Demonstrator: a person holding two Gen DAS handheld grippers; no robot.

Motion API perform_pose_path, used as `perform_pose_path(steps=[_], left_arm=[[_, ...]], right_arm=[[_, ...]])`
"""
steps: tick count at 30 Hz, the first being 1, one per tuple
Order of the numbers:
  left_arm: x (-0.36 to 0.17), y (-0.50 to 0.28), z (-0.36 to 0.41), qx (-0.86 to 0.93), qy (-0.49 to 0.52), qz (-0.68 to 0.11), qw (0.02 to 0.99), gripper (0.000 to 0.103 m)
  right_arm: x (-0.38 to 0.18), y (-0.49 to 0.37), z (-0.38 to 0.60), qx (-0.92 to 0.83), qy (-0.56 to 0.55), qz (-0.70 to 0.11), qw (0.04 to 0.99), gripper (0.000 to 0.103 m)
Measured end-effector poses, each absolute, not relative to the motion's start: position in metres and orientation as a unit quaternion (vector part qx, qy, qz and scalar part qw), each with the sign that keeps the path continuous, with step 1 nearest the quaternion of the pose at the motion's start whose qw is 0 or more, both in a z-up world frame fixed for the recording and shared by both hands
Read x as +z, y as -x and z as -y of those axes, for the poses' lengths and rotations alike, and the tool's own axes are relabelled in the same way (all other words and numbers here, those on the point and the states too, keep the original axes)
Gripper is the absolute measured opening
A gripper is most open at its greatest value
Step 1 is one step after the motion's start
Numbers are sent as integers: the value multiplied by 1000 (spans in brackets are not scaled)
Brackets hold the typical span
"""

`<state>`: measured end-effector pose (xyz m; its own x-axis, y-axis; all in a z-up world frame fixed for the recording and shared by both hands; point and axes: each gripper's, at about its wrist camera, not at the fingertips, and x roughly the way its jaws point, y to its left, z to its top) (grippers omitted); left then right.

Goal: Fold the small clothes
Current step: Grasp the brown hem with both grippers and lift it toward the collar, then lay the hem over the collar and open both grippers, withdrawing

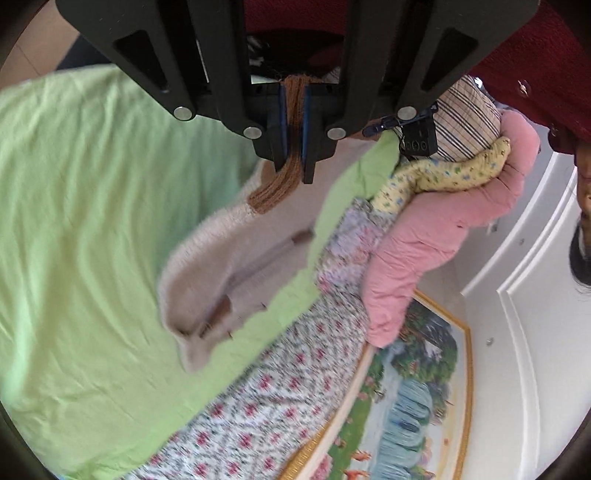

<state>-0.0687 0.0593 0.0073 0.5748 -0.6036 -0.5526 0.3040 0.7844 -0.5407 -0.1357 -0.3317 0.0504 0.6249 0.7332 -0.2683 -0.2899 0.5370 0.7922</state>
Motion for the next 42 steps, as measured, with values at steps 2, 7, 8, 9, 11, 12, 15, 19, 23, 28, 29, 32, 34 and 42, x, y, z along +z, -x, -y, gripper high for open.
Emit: perform_pose_path(steps=[2,7,8,9,11,12,15,19,23,28,29,32,34,42], left_arm=[[23,64,-63,-263,193,-358,875,6],[63,27,-74,-254,182,-300,901,6],[70,14,-75,-244,178,-291,908,6],[75,4,-76,-237,175,-286,912,6],[84,-24,-77,-222,169,-274,920,5],[90,-41,-79,-216,170,-269,923,6],[99,-81,-84,-205,169,-261,928,5],[100,-144,-90,-182,170,-272,929,5],[89,-206,-101,-162,188,-299,921,5],[66,-264,-115,-142,196,-322,915,6],[60,-274,-117,-138,197,-327,914,6],[36,-306,-121,-123,198,-351,907,6],[16,-326,-123,-112,198,-370,901,6],[-30,-351,-132,-105,219,-414,878,11]], right_arm=[[60,126,333,311,-368,-283,829,7],[87,78,342,279,-368,-243,853,7],[90,68,343,273,-368,-240,856,7],[94,54,344,265,-368,-236,859,7],[100,26,344,249,-365,-236,865,7],[104,6,344,237,-362,-239,869,7],[112,-40,339,212,-350,-248,878,7],[112,-105,333,182,-327,-262,889,7],[95,-173,329,168,-321,-282,888,7],[67,-236,326,147,-319,-317,881,7],[59,-248,325,141,-318,-325,879,7],[40,-271,323,129,-313,-344,876,7],[25,-282,321,120,-311,-359,872,7],[-11,-302,314,79,-285,-400,867,9]])
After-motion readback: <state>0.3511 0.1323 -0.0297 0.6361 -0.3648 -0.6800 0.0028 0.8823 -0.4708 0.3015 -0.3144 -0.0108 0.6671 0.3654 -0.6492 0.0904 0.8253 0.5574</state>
